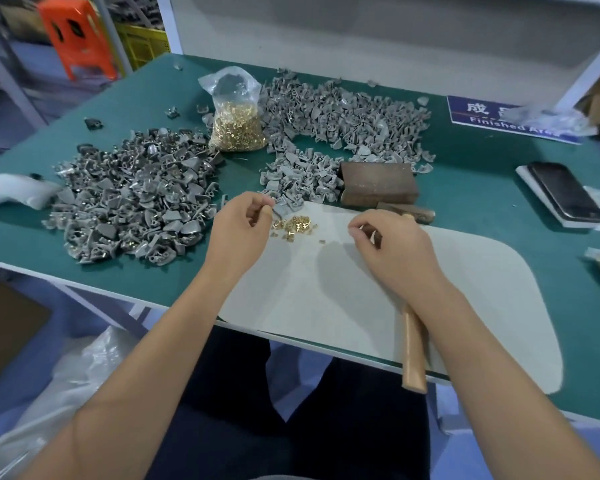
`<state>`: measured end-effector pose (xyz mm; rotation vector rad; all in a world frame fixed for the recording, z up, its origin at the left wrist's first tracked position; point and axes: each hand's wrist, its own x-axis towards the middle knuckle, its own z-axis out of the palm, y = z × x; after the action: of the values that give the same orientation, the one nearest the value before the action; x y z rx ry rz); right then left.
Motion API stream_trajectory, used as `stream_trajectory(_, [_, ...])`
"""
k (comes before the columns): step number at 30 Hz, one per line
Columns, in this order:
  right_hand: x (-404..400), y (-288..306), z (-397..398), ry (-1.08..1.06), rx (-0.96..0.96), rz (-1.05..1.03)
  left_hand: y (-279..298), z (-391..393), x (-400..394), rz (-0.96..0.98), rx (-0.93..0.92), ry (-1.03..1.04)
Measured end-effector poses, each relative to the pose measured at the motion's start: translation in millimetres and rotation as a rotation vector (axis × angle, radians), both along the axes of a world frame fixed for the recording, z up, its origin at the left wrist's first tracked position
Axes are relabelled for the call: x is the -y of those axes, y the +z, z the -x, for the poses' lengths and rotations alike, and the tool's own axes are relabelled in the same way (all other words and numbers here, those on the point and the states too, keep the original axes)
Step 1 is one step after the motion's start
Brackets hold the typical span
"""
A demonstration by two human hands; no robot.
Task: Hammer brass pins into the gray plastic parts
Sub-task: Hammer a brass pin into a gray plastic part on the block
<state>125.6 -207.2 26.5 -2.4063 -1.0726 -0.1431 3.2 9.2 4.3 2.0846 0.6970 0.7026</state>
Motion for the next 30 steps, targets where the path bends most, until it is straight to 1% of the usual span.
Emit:
stream_trajectory(3, [-20,8,0,0.065,0.0,0.016,0,-2,0,-0.028,-0.011,-0.035])
stream_trajectory(7, [-49,13,-13,0.185,-0.147,0.058,1,-3,0,-0.026,0.005,-0.017])
stream_trajectory(10, [-57,7,-20,0.183,-0.207,0.068,-1,-2,-2,0.004,0.0,-0.023])
stream_trajectory(12, [-57,3,-21,0.187,-0.201,0.059,0,-1,-2,-0.007,-0.022,-0.062])
stream_trajectory(17, [-58,2,-21,0.221,-0.206,0.036,6,-4,-9,-0.223,-0.147,-0.161])
stream_trajectory(21, [-59,0,-19,0.232,-0.198,0.035,16,-8,-18,-0.333,-0.24,-0.26])
stream_trajectory(25, [-62,-2,-20,0.23,-0.155,0.062,26,-17,-25,-0.479,-0.394,-0.363])
stream_trajectory(27, [-62,-4,-20,0.215,-0.151,0.065,30,-20,-27,-0.516,-0.407,-0.382])
stream_trajectory(28, [-61,-5,-21,0.201,-0.174,0.037,32,-20,-27,-0.538,-0.405,-0.382])
stream_trajectory(30, [-57,-6,-22,0.162,-0.272,-0.096,31,-19,-27,-0.563,-0.388,-0.361])
